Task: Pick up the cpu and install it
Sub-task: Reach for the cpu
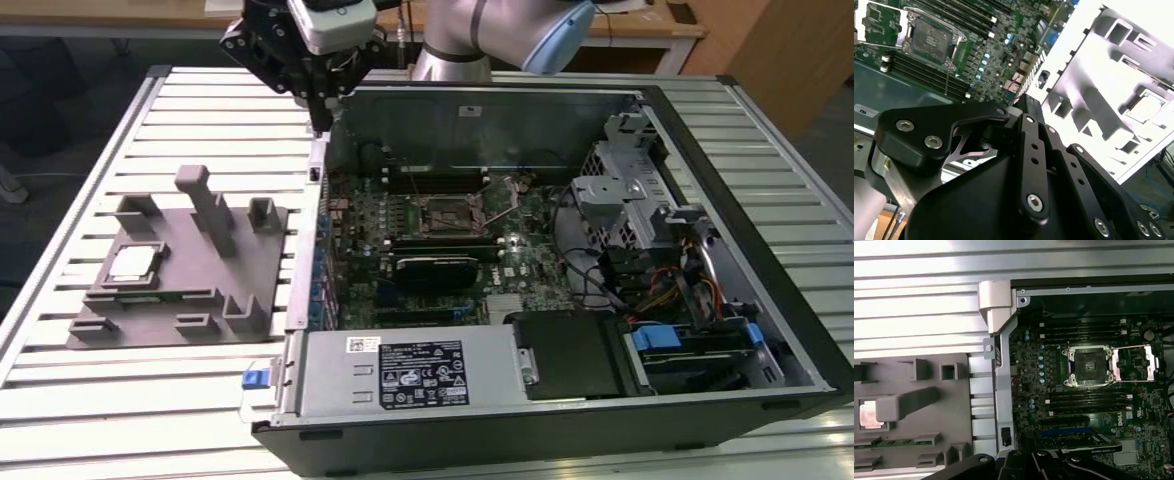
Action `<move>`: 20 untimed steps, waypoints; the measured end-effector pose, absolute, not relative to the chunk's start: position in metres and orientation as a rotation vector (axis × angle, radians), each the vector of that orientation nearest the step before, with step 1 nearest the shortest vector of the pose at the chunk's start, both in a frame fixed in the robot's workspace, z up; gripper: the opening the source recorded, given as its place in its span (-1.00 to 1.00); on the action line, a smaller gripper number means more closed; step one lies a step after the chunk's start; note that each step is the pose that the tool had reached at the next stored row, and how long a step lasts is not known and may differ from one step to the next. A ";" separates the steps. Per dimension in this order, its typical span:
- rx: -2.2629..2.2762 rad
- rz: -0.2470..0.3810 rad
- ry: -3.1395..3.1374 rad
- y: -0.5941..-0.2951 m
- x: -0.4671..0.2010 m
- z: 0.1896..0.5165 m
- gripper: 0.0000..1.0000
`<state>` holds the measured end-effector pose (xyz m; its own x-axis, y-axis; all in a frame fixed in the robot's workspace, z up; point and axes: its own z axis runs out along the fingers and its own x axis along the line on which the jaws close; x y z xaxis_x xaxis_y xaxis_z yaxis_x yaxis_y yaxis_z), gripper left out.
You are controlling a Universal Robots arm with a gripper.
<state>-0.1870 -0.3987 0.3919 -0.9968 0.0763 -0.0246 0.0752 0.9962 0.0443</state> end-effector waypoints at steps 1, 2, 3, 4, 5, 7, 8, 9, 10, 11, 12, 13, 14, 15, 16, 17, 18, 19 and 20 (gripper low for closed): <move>0.118 0.068 3.112 -0.399 -0.189 0.392 -0.79; 0.118 0.068 3.112 -0.399 -0.191 0.392 -0.79; 0.118 0.068 3.112 -0.399 -0.194 0.392 -0.79; 0.118 0.068 3.112 -0.399 -0.198 0.392 -0.79; 0.118 0.068 3.112 -0.399 -0.201 0.391 -0.79; 0.118 0.068 3.112 -0.399 -0.205 0.391 -0.79; 0.118 0.068 3.112 -0.399 -0.208 0.391 -0.79; 0.118 0.067 3.112 -0.399 -0.210 0.391 -0.79; 0.118 0.068 3.112 -0.399 -0.212 0.391 -0.79; 0.118 0.068 3.112 -0.399 -0.215 0.391 -0.79; 0.118 0.068 3.112 -0.399 -0.217 0.391 -0.79; 0.118 0.068 3.112 -0.399 -0.222 0.391 -0.79; 0.118 0.068 3.112 -0.399 -0.224 0.391 -0.79; 0.118 0.068 3.112 -0.399 -0.229 0.391 -0.79; 0.118 0.068 3.112 -0.399 -0.231 0.391 -0.79; 0.118 0.068 3.112 -0.399 -0.234 0.390 -0.79; 0.118 0.068 3.112 -0.399 -0.236 0.390 -0.79; 0.118 0.068 3.112 -0.399 -0.239 0.390 -0.79; 0.118 0.068 3.112 -0.399 -0.241 0.390 -0.79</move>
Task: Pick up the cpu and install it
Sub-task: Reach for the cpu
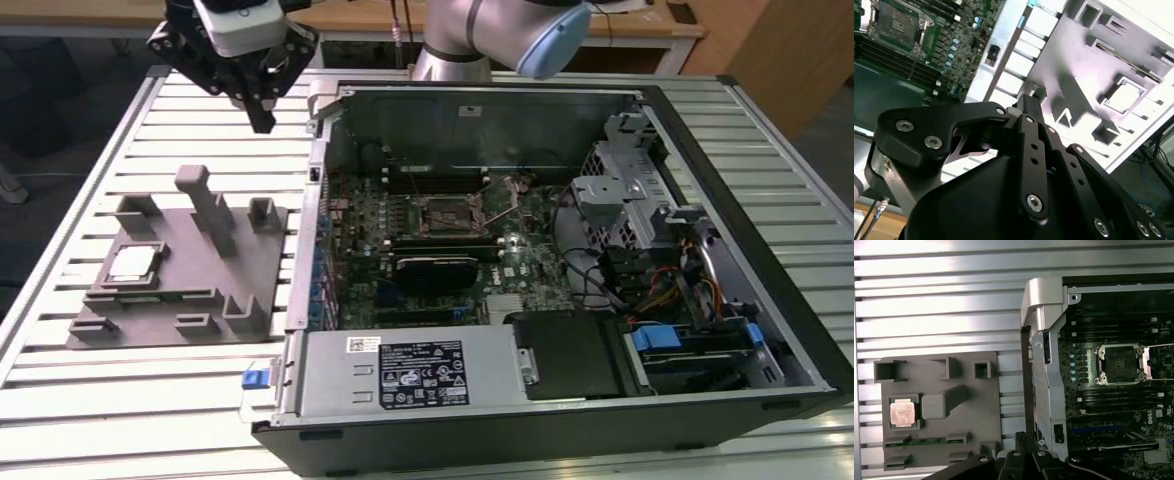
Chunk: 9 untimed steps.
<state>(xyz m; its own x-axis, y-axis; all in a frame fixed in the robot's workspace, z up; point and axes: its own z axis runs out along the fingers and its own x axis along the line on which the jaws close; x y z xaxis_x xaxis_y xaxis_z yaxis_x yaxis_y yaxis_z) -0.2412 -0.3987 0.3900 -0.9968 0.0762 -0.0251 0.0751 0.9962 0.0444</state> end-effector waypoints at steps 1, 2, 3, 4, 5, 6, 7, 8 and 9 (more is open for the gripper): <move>0.118 0.068 3.112 -0.399 -0.244 0.390 -0.79; 0.118 0.068 3.112 -0.399 -0.246 0.390 -0.79; 0.118 0.068 3.112 -0.399 -0.249 0.389 -0.79; 0.118 0.068 3.112 -0.399 -0.252 0.389 -0.79; 0.118 0.068 3.112 -0.399 -0.254 0.389 -0.79; 0.118 0.068 3.112 -0.399 -0.257 0.389 -0.79; 0.118 0.068 3.112 -0.399 -0.259 0.389 -0.79; 0.118 0.068 3.112 -0.399 -0.262 0.389 -0.79; 0.118 0.068 3.112 -0.399 -0.264 0.388 -0.79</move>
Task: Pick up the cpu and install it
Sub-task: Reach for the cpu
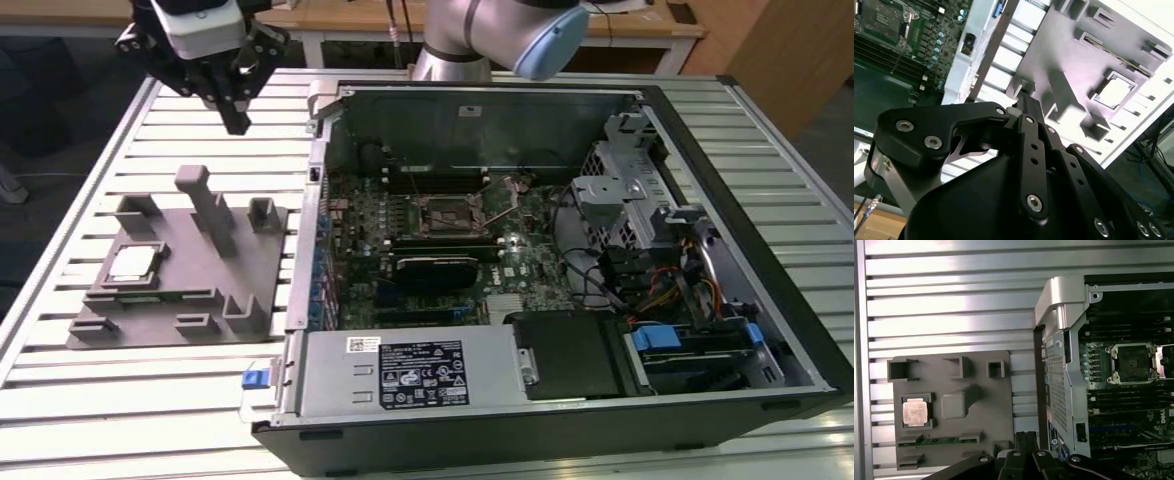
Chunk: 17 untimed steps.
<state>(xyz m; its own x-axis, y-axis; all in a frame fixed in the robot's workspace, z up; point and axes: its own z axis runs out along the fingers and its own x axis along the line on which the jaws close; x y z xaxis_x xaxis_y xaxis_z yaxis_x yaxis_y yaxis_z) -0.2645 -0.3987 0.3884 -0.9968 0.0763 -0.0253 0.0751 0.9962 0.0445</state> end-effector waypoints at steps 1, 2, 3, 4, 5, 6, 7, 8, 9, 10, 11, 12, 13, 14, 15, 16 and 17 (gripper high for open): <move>0.118 0.068 3.112 -0.399 -0.267 0.388 -0.79; 0.118 0.068 3.112 -0.399 -0.270 0.388 -0.79; 0.118 0.068 3.112 -0.399 -0.272 0.388 -0.79; 0.118 0.068 3.112 -0.399 -0.274 0.387 -0.79; 0.118 0.068 3.112 -0.399 -0.277 0.387 -0.79; 0.118 0.068 3.112 -0.399 -0.279 0.387 -0.79; 0.118 0.068 3.112 -0.399 -0.281 0.386 -0.79; 0.118 0.068 3.112 -0.399 -0.283 0.386 -0.79; 0.118 0.068 3.112 -0.399 -0.286 0.385 -0.79; 0.118 0.068 3.112 -0.399 -0.289 0.384 -0.79; 0.118 0.068 3.112 -0.399 -0.291 0.384 -0.79; 0.118 0.068 3.112 -0.399 -0.294 0.383 -0.79; 0.118 0.068 3.112 -0.399 -0.296 0.382 -0.79; 0.118 0.068 3.112 -0.399 -0.298 0.381 -0.79; 0.118 0.068 3.112 -0.399 -0.301 0.380 -0.79; 0.118 0.068 3.112 -0.399 -0.303 0.379 -0.79; 0.118 0.068 3.112 -0.399 -0.305 0.378 -0.79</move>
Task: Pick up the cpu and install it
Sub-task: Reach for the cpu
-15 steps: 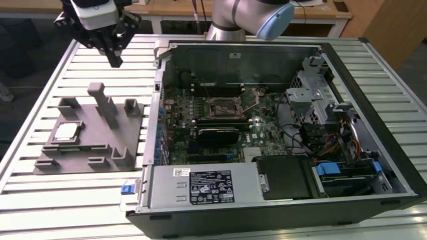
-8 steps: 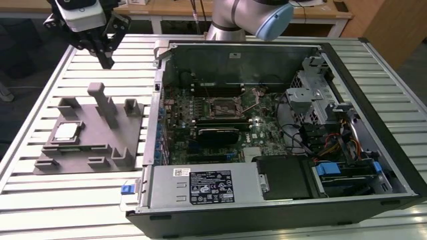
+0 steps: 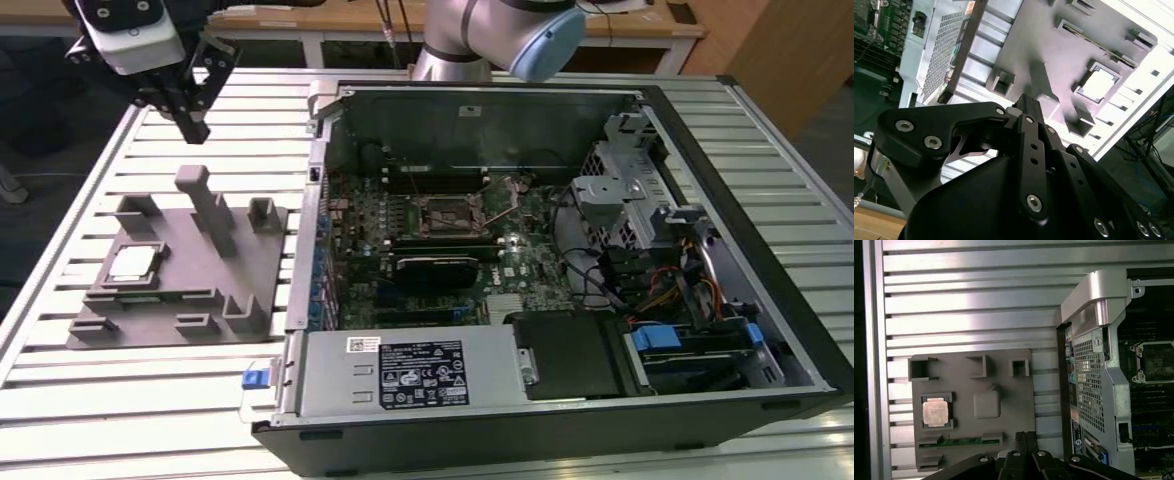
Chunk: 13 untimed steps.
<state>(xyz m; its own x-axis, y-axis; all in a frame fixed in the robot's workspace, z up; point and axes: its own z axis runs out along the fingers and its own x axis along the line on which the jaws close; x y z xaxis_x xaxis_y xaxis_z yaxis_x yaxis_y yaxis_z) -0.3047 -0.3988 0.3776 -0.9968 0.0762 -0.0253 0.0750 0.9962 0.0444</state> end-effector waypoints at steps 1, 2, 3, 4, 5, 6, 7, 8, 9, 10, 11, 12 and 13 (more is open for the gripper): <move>0.118 0.068 3.112 -0.399 -0.307 0.377 -0.79; 0.118 0.068 3.112 -0.399 -0.308 0.376 -0.79; 0.118 0.068 3.112 -0.399 -0.310 0.375 -0.79; 0.118 0.068 3.112 -0.399 -0.312 0.374 -0.79; 0.118 0.068 3.112 -0.399 -0.314 0.373 -0.79; 0.118 0.068 3.112 -0.399 -0.316 0.372 -0.79; 0.118 0.068 3.112 -0.399 -0.317 0.371 -0.79; 0.118 0.068 3.112 -0.399 -0.319 0.370 -0.79; 0.118 0.068 3.111 -0.399 -0.320 0.369 -0.79; 0.118 0.068 3.111 -0.399 -0.322 0.368 -0.79; 0.118 0.068 3.112 -0.399 -0.323 0.367 -0.79; 0.118 0.067 3.112 -0.399 -0.325 0.366 -0.79; 0.118 0.068 3.112 -0.399 -0.327 0.364 -0.79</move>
<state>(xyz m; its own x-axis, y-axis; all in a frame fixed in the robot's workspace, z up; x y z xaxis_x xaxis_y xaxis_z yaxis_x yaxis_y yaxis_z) -0.3269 -0.3987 0.3645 -0.9968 0.0762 -0.0254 0.0750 0.9962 0.0445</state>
